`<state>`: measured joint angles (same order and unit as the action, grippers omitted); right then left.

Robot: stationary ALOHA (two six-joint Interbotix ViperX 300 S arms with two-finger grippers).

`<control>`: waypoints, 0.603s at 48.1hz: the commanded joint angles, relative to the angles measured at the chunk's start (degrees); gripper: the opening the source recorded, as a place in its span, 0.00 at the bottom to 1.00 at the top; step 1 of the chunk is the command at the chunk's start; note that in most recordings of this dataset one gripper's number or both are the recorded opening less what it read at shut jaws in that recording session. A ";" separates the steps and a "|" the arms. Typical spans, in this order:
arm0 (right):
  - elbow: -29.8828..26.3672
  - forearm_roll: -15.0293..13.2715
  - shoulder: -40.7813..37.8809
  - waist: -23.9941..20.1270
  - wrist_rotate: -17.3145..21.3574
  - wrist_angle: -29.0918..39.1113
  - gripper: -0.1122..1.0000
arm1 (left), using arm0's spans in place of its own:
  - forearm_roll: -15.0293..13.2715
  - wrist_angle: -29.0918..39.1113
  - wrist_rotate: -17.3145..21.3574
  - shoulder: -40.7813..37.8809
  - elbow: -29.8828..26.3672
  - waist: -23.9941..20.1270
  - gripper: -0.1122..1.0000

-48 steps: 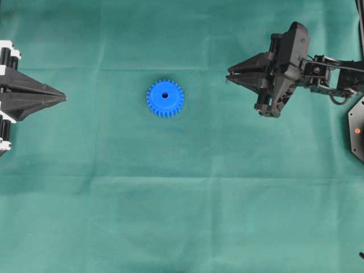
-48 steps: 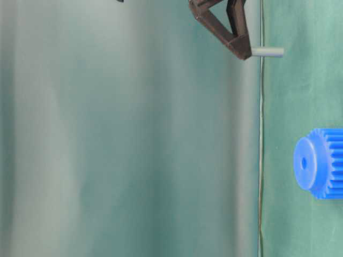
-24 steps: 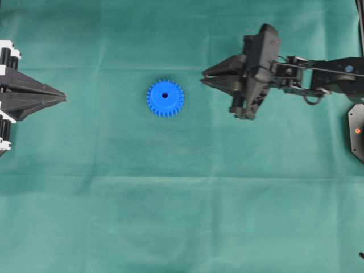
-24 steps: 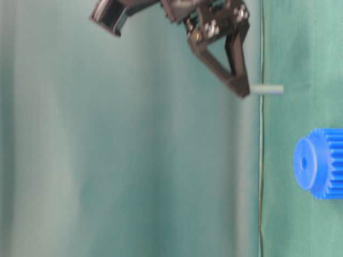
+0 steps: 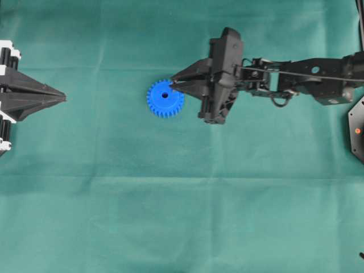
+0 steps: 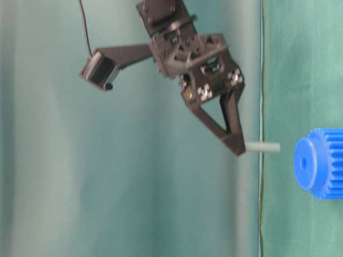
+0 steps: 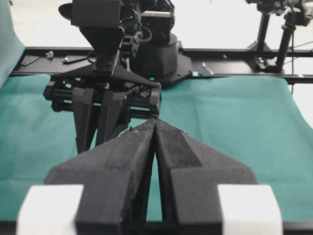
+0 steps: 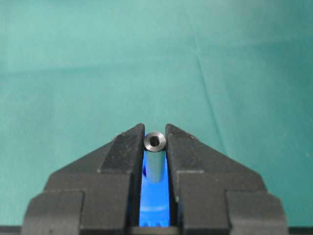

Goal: Insert the shaft placed at a random location into the center hole of the medium gear at another random location.
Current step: 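Carry the shaft with the right gripper over the blue gear's center hole, then lower the shaft with the right gripper into the gear's center hole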

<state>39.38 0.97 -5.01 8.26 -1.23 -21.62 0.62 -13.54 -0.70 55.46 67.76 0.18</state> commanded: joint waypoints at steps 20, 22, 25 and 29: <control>-5.10 0.09 -2.55 -0.70 -0.53 0.79 0.22 | 0.18 0.18 -0.09 -0.26 -1.41 0.09 0.10; -5.10 0.09 -2.55 -0.70 -0.53 0.88 0.22 | 0.18 0.18 -0.09 -0.26 -1.41 0.09 0.10; -5.10 0.09 -2.55 -0.70 -0.53 1.05 0.22 | 0.18 0.18 -0.09 -0.26 -1.41 0.09 0.10; -5.10 0.09 -2.55 -0.70 -0.53 1.14 0.22 | 0.18 0.18 -0.09 -0.26 -1.41 0.09 0.10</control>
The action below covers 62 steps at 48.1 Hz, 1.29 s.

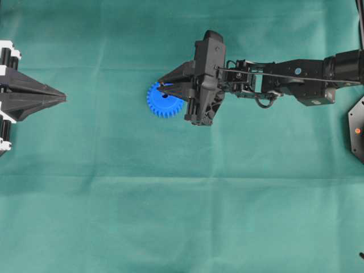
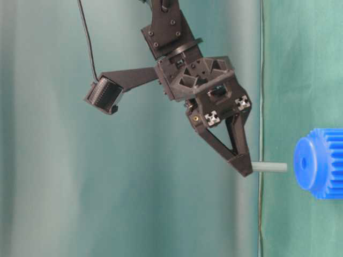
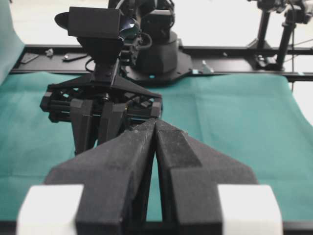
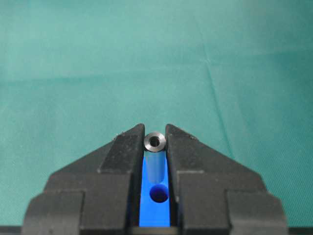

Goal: Insert the shaft placed at a random location into the center hole of the medium gear at another random location.
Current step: 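Lower the shaft with the right gripper into the gear's center hole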

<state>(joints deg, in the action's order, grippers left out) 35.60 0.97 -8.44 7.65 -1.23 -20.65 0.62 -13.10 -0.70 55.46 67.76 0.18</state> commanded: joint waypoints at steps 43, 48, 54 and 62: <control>-1.58 0.18 -2.11 0.00 -0.44 -0.44 0.22 | 0.18 -0.26 -0.09 -0.26 -1.41 0.09 0.10; -1.49 0.18 -0.88 0.09 -0.70 -0.18 0.22 | 0.18 -0.18 -0.09 -0.26 -1.41 0.09 0.10; -1.05 -0.09 1.41 0.26 -0.88 0.00 0.22 | 0.18 -0.09 -0.09 -0.26 -1.41 0.09 0.10; -0.88 -0.18 2.72 0.44 -0.97 0.09 0.22 | 0.18 -0.09 0.00 -0.26 -1.41 0.09 0.10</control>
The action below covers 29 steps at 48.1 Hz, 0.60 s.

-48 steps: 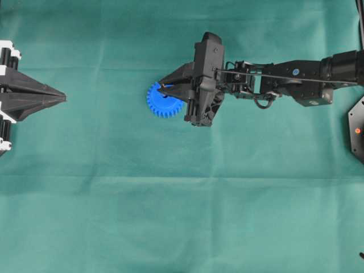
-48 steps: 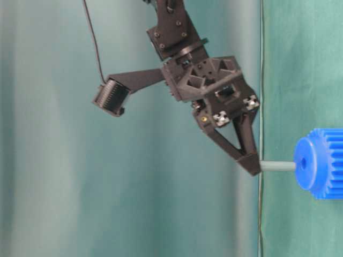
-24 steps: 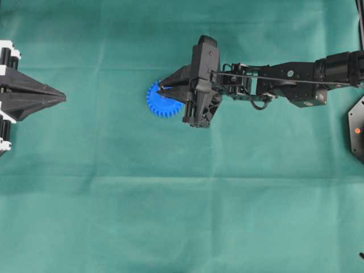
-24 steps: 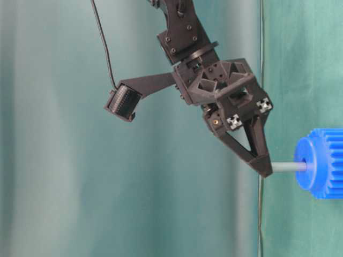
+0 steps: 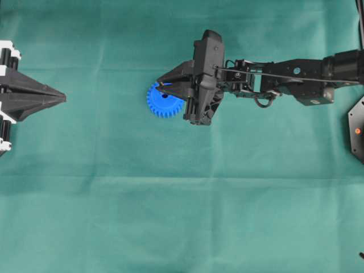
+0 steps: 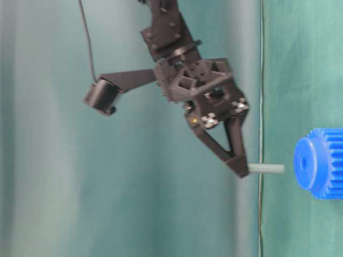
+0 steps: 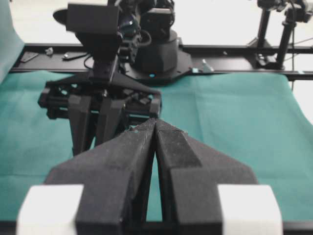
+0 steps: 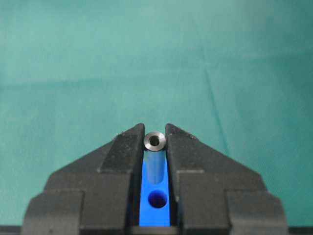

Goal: Insert the shaft placed at a random location into the center hole of the medium gear at another random location.
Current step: 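Lower the shaft with the right gripper into the gear's center hole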

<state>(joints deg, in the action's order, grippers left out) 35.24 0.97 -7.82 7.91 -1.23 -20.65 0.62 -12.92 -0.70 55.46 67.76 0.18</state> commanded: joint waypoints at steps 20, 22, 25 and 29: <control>-0.97 0.00 -0.97 0.26 -0.88 0.35 0.22 | 0.18 -0.26 0.00 -0.26 -1.32 0.09 0.10; -0.97 0.09 -1.23 0.26 -0.88 0.35 0.22 | 0.18 -0.26 0.00 -0.26 -1.32 0.09 0.10; -0.88 0.09 -1.49 0.26 -0.79 0.35 0.22 | 0.18 -0.18 0.00 -0.26 -1.32 0.09 0.10; -0.88 0.18 -1.85 0.26 -0.79 0.35 0.22 | 0.18 -0.09 -0.09 -0.35 -1.32 0.09 0.10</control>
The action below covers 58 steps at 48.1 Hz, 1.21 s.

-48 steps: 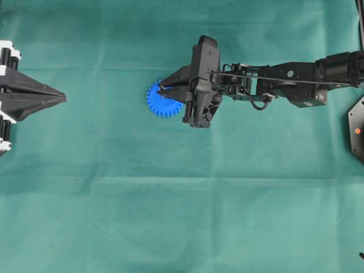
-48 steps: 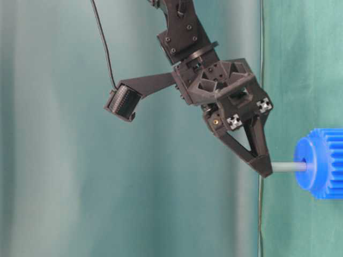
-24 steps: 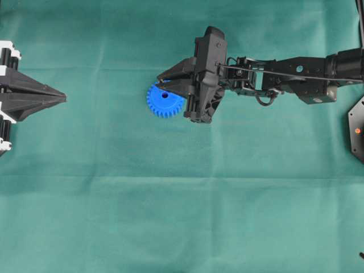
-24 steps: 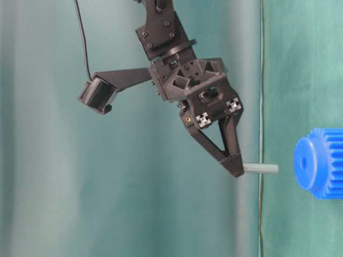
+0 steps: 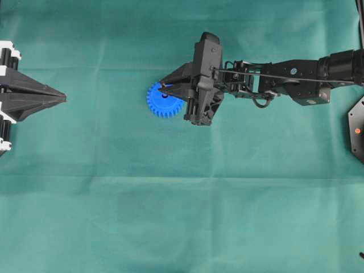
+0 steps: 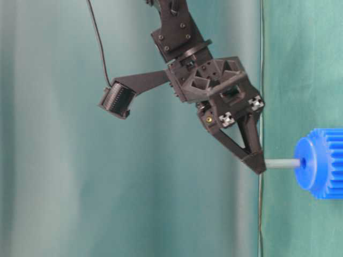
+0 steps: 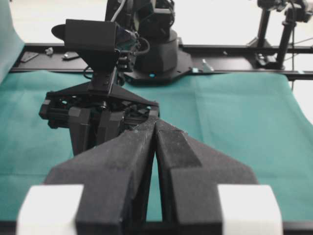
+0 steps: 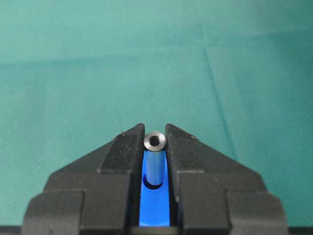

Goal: Insert the shaft placed at a random location into the center hole of the medium gear at another random location.
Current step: 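Lower the shaft with the right gripper into the gear's center hole, then press the shaft further down into the hole with the right gripper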

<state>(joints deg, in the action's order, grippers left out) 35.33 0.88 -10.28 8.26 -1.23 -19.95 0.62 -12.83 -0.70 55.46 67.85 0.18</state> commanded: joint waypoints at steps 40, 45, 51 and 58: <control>-1.05 0.44 -3.69 -0.09 -0.35 -2.29 0.22 | 0.18 -0.18 -0.09 -0.26 -1.41 0.09 0.10; -1.05 0.44 -4.48 -0.09 -0.26 -2.55 0.22 | 0.18 -0.18 -0.09 -0.26 -1.41 0.09 0.10; -1.05 0.44 -4.83 -0.18 -0.26 -2.72 0.22 | 0.18 -0.18 -0.09 -0.35 -1.41 0.09 0.10; -1.05 0.44 -4.83 -0.09 -0.26 -2.72 0.22 | 0.18 -0.18 -0.09 -0.35 -1.41 0.09 0.10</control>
<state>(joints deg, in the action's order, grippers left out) 35.33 1.14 -16.00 8.09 -1.23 -21.97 0.62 -12.57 -0.70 55.46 67.76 0.18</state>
